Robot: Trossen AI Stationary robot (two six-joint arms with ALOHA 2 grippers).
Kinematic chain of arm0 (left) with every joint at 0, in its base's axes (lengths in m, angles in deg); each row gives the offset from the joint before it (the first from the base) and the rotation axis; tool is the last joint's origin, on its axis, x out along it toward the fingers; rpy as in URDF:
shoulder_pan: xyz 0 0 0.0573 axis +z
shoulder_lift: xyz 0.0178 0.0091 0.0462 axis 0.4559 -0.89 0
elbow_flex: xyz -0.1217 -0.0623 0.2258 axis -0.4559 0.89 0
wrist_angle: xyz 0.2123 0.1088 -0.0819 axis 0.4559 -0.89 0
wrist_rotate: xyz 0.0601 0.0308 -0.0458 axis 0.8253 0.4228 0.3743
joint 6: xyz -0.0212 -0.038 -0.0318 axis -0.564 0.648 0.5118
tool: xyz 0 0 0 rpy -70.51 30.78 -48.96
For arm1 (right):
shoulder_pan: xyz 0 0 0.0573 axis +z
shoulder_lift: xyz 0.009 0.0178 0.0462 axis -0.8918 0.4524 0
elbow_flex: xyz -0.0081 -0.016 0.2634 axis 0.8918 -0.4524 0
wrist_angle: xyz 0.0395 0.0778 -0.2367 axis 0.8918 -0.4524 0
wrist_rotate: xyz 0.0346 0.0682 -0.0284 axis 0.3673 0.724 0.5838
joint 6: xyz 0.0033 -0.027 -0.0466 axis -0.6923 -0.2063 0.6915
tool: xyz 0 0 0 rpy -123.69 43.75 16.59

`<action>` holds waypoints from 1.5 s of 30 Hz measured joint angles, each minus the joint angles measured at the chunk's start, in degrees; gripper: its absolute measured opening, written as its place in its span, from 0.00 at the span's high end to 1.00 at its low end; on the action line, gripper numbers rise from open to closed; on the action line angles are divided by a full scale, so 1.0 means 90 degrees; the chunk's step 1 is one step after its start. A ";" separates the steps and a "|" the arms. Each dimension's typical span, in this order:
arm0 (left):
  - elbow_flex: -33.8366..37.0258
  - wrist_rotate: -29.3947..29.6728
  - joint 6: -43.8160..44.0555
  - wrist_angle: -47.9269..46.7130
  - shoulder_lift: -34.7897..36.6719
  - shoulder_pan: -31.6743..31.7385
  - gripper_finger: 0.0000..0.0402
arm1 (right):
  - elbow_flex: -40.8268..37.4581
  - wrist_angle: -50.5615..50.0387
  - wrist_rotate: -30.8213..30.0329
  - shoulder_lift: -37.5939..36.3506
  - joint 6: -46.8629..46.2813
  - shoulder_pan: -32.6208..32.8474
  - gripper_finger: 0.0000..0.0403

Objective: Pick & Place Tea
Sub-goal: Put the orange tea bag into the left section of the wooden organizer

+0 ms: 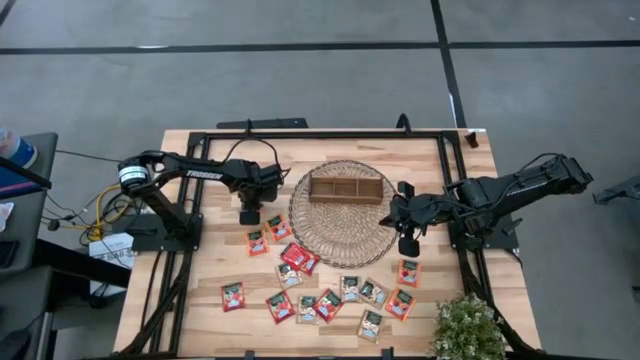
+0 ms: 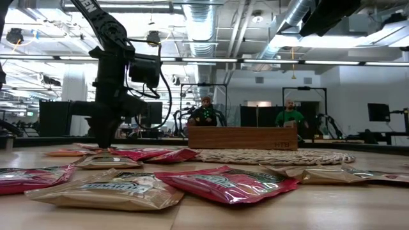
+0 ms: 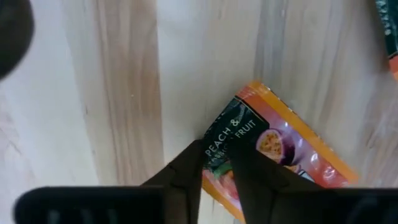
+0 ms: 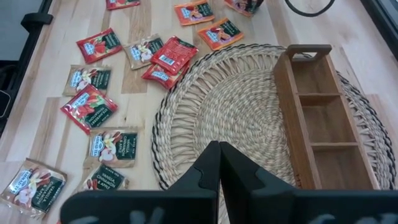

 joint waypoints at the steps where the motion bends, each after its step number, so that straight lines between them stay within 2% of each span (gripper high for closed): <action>1: 0.0000 0.0004 0.0036 0.0011 0.0000 0.0000 0.86 | 0.0000 0.0000 0.0000 -0.0002 0.0000 0.0000 1.00; 10: 0.0002 0.0049 0.0064 0.0027 -0.0002 0.0000 0.98 | 0.0000 0.0000 -0.0002 -0.0001 0.0000 0.0000 1.00; 21: -0.0126 0.0043 0.0252 -0.0213 0.0291 -0.0029 1.00 | 0.0000 0.0000 -0.0012 0.0000 0.0000 0.0000 1.00; 30: -0.0871 0.0241 0.0492 -0.0271 0.0926 -0.0034 1.00 | 0.0000 0.0005 -0.0015 0.0000 0.0000 0.0000 1.00; 36: -0.1493 0.0600 0.0560 -0.0211 0.1112 -0.0067 1.00 | 0.0000 0.0006 -0.0017 0.0000 0.0001 0.0000 1.00; 45: -0.2074 0.0911 0.0742 0.0893 0.1115 -0.0081 1.00 | 0.0000 0.0007 -0.0017 0.0000 0.0002 0.0000 1.00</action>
